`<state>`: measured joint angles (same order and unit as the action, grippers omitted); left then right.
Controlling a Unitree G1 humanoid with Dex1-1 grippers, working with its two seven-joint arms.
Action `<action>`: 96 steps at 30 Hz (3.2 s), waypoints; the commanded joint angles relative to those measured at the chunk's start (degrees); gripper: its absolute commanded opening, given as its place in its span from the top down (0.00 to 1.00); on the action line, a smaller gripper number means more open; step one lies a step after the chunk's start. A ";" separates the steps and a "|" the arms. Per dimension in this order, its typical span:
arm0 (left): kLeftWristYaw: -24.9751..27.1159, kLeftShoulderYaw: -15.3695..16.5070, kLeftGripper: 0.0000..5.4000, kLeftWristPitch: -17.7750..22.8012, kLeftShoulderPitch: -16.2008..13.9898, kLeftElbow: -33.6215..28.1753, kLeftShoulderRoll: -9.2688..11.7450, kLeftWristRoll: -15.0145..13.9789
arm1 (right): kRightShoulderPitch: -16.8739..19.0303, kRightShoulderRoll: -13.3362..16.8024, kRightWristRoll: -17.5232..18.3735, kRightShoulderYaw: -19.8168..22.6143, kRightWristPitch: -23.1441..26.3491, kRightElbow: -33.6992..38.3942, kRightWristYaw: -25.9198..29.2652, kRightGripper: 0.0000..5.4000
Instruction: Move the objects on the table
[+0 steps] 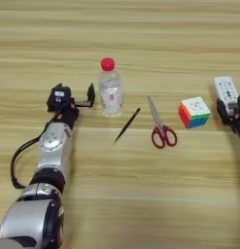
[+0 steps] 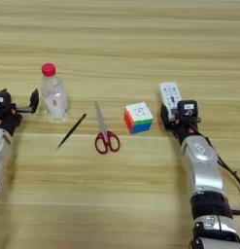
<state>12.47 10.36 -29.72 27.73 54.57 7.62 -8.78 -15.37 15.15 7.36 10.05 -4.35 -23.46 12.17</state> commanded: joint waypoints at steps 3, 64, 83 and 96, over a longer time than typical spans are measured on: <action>-0.43 -0.30 0.00 -0.43 0.51 0.25 0.04 0.96 | 1.72 -0.55 1.33 -0.73 2.07 8.53 1.32 0.47; -0.75 -0.52 0.00 -0.40 0.74 0.58 -0.09 1.01 | 7.15 -3.74 3.53 -8.26 12.97 17.28 7.64 0.00; -0.83 -0.67 0.00 -0.48 0.65 0.44 -0.08 0.93 | 7.29 -3.71 3.50 -8.06 11.91 18.12 7.92 0.00; -0.87 -0.72 0.00 -0.50 0.55 0.29 -0.10 0.95 | 7.51 -3.59 3.22 -8.18 10.78 18.54 8.24 0.00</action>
<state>11.89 9.88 -29.79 27.75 54.60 7.59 -8.78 -7.66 11.27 10.96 1.86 6.92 -5.29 20.30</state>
